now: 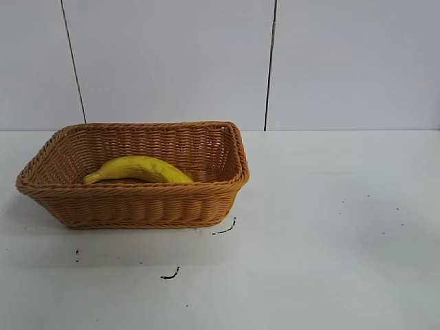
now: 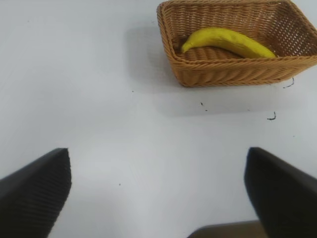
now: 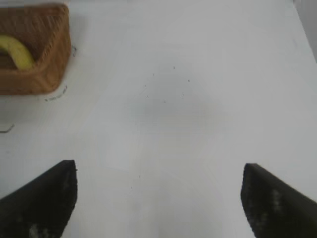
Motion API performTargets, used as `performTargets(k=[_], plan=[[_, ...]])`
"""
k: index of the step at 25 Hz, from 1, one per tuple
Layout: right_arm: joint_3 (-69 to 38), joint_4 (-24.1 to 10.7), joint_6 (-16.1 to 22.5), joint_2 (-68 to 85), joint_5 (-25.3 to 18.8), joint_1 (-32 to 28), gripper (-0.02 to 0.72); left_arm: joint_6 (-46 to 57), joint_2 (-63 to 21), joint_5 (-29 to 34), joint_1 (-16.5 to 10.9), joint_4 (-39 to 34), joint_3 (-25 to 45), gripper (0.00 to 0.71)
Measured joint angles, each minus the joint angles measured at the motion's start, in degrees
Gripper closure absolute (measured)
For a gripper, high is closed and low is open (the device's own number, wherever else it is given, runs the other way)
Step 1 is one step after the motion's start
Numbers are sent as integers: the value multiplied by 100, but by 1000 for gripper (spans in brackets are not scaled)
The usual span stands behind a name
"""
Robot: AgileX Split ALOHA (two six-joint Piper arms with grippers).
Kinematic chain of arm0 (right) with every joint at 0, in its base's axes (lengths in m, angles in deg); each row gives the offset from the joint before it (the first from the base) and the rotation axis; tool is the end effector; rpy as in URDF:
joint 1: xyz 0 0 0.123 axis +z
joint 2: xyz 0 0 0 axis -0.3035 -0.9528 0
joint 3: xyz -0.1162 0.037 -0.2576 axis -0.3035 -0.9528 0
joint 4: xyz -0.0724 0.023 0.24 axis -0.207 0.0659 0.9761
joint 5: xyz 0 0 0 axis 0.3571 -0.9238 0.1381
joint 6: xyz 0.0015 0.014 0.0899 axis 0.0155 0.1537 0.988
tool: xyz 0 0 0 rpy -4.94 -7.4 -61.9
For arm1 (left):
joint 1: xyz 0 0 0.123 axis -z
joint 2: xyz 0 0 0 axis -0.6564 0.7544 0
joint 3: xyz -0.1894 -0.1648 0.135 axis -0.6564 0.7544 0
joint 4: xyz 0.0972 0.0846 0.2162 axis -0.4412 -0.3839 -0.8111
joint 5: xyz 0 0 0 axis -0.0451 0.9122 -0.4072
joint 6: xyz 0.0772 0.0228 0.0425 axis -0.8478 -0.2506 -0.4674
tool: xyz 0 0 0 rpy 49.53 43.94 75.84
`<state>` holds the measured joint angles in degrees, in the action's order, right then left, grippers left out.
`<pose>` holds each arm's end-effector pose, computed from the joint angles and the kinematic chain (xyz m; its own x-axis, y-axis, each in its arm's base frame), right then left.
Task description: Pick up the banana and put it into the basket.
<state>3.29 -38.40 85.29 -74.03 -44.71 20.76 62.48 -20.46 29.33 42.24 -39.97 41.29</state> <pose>0.0015 0.0015 0.2794 -0.4507 0.0242 -0.8924 -0.0465 0.9976 0.0506 -0.0048 -0.0057 0.2756 -0.4637 0.0313 -0.8855 0.0873 0.9961 -0.0106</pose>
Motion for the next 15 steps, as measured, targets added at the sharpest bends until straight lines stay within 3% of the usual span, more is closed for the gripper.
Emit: performTargets(k=[15], plan=[[0, 79, 0, 177, 0, 0, 73, 0, 0, 0, 0, 0, 0, 20]])
